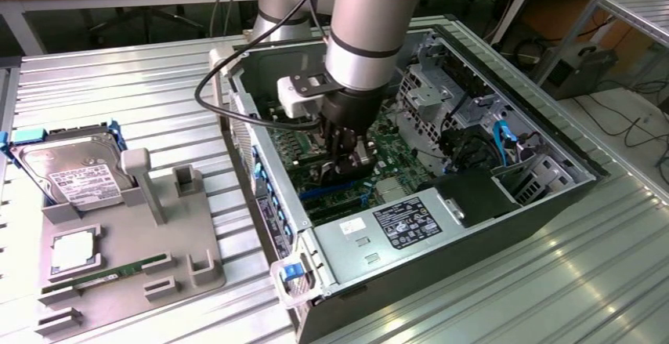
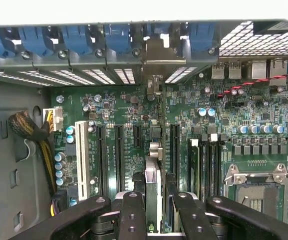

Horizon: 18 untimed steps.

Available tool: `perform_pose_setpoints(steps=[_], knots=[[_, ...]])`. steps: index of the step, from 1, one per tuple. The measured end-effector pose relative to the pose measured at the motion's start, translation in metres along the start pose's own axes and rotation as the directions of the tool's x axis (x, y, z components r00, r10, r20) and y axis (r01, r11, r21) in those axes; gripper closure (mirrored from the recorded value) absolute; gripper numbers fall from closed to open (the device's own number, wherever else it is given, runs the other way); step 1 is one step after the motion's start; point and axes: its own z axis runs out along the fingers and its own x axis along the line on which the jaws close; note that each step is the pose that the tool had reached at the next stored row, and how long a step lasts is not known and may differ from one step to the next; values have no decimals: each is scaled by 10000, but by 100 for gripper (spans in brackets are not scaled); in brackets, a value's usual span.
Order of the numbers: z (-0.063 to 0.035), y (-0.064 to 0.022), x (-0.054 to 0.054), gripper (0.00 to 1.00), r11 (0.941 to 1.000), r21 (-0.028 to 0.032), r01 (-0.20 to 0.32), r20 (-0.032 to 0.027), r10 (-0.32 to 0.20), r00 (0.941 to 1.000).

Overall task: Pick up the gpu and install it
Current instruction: 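Insert the gpu into the slot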

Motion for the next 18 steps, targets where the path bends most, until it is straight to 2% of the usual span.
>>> perform_pose_setpoints(steps=[7,13,18], knots=[[28,16,0,74,10000,-2,-1,12,1,10000],[51,24,-1,74,10000,-2,-1,83,1,10000],[56,23,-25,74,10000,5,0,115,0,9999]])
